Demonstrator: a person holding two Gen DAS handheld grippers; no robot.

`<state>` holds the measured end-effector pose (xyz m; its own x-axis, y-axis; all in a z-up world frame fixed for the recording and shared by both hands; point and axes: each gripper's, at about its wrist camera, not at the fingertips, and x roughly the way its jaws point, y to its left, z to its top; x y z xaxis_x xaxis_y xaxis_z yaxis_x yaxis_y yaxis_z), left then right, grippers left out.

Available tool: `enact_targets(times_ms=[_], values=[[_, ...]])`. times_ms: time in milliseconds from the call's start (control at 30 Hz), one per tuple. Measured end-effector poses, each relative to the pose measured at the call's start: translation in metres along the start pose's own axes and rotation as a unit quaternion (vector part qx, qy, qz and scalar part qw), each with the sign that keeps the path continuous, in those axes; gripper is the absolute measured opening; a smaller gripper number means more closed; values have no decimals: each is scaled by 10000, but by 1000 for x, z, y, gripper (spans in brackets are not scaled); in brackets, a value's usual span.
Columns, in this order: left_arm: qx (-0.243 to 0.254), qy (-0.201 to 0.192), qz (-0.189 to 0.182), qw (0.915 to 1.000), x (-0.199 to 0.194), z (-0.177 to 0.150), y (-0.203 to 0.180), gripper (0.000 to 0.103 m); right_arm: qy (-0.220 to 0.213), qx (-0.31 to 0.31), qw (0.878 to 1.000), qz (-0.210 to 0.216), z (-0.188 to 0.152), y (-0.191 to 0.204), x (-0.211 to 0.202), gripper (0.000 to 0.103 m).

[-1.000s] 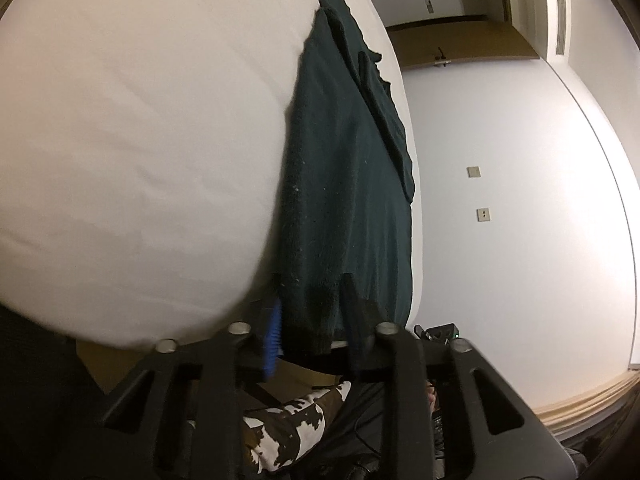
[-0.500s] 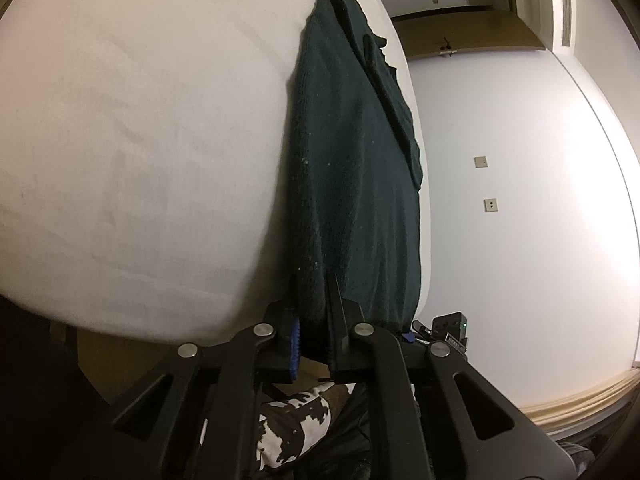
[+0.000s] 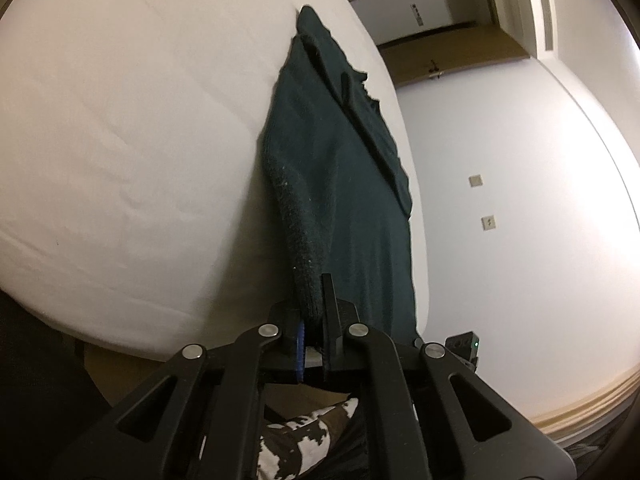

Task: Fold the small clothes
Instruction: 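Lift the hem with both grippers and fold it toward the collar, then carry the held hem over the sweater body toward the collar with both grippers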

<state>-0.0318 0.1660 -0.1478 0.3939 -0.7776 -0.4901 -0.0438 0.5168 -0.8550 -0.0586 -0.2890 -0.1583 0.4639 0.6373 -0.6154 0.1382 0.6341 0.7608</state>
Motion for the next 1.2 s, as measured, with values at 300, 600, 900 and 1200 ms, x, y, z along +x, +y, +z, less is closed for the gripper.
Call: enact_targets(times_ms=[300,600,900,1200], values=[[-233,-320,-316,9987,-23,4,2,4,-343,52,9992,181,3,2,-18,7],[-405,-535,-695,9953,-36,15,-7,4,-565,-66,9973,472,20,24,-30,7],[-530,-732,-1045,9904,-42,36,-27,4,-860,16,9924,877,49,45,-37,7],[-109,-880,-986,9912,-25,110,-83,4,-1218,132,9875,993,120,72,-24,7]])
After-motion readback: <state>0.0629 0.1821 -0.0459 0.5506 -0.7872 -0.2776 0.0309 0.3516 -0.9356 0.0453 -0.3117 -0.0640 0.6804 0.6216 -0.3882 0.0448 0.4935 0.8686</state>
